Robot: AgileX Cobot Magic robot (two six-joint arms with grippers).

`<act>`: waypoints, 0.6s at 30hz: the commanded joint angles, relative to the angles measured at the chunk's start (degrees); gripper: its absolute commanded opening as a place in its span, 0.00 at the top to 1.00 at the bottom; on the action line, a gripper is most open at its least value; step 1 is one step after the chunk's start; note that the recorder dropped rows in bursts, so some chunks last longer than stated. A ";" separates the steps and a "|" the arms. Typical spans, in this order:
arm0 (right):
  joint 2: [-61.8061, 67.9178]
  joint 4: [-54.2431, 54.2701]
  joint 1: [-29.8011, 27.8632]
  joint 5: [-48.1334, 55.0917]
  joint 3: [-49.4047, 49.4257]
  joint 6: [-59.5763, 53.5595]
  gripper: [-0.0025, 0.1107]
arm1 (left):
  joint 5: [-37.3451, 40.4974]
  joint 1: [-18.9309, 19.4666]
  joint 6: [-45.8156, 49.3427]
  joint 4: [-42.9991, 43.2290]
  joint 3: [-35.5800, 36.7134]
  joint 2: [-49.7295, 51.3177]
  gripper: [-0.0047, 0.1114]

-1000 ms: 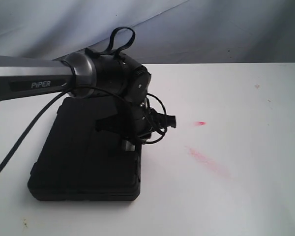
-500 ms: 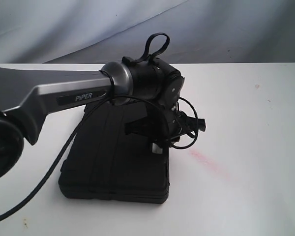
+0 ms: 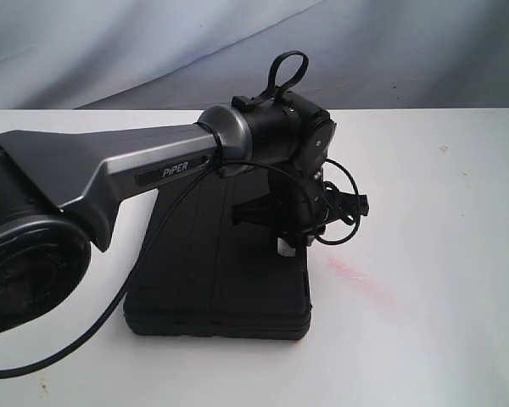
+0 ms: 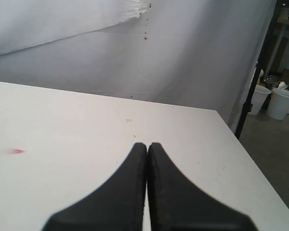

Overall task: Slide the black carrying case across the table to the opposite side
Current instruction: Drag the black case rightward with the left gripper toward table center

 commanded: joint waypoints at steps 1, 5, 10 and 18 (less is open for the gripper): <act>-0.16 0.38 -0.24 -0.09 0.21 0.13 0.98 | -3.19 -1.20 -0.37 0.62 -1.03 -1.07 0.96; -0.16 0.38 -0.24 -0.09 0.21 0.13 0.98 | -2.74 -1.33 -1.08 1.39 -1.03 -1.07 0.96; -0.16 0.38 -0.24 -0.09 0.21 0.13 0.98 | -2.76 -1.33 -1.08 1.63 -1.03 -1.07 0.96; -0.16 0.38 -0.24 -0.09 0.21 0.13 0.98 | -2.76 -1.33 -1.36 2.43 -1.03 -1.07 0.95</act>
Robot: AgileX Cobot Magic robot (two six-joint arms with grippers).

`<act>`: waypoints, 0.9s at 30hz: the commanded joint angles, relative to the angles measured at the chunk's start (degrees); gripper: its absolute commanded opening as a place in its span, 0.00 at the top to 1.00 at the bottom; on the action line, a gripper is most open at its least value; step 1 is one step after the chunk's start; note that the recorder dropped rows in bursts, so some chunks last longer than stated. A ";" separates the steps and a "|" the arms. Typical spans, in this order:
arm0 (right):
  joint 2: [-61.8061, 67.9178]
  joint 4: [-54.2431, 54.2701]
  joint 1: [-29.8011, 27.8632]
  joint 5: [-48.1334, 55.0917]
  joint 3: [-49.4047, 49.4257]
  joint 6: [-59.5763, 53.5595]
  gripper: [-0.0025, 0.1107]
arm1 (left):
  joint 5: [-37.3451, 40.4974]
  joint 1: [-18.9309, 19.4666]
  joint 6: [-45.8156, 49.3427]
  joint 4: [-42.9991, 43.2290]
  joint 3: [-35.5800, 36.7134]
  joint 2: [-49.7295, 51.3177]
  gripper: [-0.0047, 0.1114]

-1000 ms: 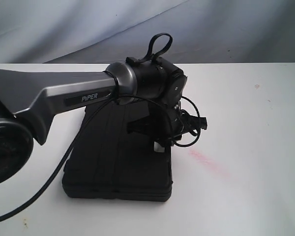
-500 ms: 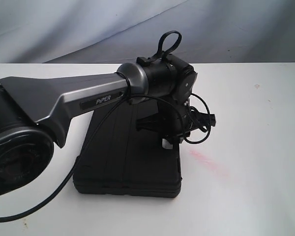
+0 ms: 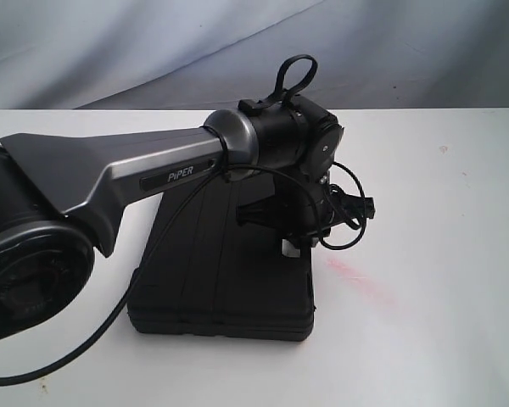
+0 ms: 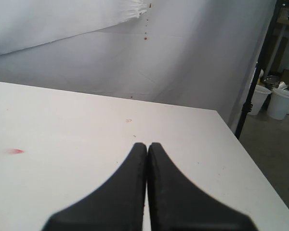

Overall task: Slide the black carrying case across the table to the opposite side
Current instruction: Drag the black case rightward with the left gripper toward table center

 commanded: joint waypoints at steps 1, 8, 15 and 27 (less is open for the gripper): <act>-0.16 0.38 -0.24 -0.09 0.21 0.13 0.98 | -2.14 -0.42 -1.04 1.30 -0.94 -1.07 0.95; -0.16 0.38 -0.24 -0.09 0.21 0.13 0.98 | -2.86 -0.42 -2.35 1.30 -0.94 -1.07 0.95; -0.16 0.38 -0.24 -0.09 0.21 0.13 0.98 | -3.91 -0.42 -3.39 1.39 -0.94 -1.07 0.95; -0.16 0.38 -0.24 -0.09 0.21 0.13 0.98 | -3.65 -0.42 -3.31 1.52 -0.94 -1.07 0.95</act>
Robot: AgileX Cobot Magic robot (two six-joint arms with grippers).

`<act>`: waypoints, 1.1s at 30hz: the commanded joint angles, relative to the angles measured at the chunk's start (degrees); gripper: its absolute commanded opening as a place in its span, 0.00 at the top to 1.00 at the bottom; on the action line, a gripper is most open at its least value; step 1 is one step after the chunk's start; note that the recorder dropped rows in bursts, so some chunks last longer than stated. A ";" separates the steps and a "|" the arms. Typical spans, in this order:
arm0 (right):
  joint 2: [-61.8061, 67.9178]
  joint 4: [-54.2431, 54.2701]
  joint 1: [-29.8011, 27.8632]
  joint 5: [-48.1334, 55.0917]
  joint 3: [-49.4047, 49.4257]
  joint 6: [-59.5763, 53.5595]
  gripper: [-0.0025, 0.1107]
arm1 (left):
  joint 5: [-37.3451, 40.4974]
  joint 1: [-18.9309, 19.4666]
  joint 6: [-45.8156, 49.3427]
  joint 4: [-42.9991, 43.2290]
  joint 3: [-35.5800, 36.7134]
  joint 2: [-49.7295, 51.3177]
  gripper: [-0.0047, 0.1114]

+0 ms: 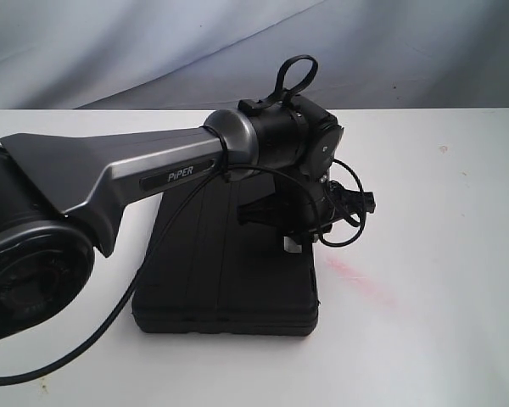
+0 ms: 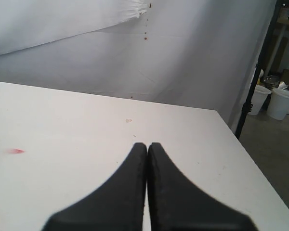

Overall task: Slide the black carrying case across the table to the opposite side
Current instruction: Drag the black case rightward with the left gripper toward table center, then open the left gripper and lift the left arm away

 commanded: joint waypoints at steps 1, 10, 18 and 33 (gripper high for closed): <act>-0.16 0.38 -0.24 -0.09 0.21 0.13 0.98 | -1.92 -0.42 -0.58 1.04 -0.94 -1.07 0.95; -0.16 0.38 -0.24 -0.09 0.21 0.13 0.98 | -1.32 -0.42 0.70 3.46 -0.94 -1.07 0.88; -0.16 0.38 -0.24 -0.09 0.21 0.13 0.98 | -1.44 -0.42 0.93 3.46 -0.94 -1.07 0.66; -0.16 0.38 -0.24 -0.09 0.21 0.13 0.98 | 1.18 -0.42 15.13 14.80 -0.94 -6.63 0.67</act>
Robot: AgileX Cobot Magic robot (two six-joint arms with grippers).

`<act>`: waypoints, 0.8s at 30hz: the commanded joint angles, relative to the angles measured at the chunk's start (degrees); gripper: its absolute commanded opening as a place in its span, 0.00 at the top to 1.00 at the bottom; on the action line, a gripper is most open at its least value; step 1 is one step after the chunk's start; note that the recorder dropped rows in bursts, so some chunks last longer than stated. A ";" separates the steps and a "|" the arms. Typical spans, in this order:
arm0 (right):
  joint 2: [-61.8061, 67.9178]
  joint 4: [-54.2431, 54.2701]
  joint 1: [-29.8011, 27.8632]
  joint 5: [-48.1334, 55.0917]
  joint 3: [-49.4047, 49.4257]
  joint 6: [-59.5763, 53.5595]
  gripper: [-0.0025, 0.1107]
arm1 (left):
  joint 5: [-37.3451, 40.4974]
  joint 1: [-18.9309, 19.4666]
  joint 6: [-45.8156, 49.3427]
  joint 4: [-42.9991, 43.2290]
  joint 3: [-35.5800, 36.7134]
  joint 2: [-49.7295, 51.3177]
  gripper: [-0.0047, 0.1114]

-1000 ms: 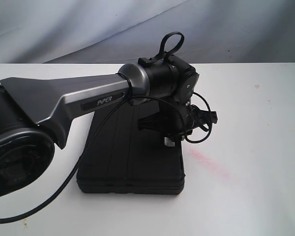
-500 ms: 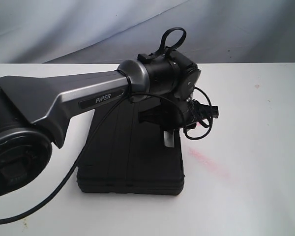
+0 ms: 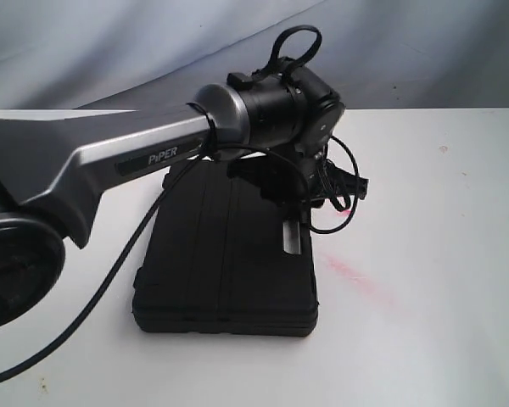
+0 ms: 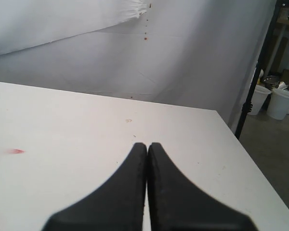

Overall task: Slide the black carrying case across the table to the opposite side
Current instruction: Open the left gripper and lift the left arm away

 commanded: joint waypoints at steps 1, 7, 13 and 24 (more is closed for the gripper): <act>-0.16 0.38 -0.24 -0.09 0.21 0.13 0.98 | -0.89 -0.20 6.04 6.71 -0.25 -4.31 0.67; -0.16 0.38 -0.24 -0.09 0.21 0.13 0.98 | -4.72 -0.20 15.63 8.07 -0.13 -6.60 0.87; -0.16 0.38 -0.24 -0.09 0.21 0.13 0.98 | -11.93 -0.20 25.13 3.97 0.79 -7.60 0.96; -0.16 0.38 -0.24 -0.09 0.21 0.13 0.98 | -20.13 -0.07 51.33 -19.01 2.05 -9.61 0.96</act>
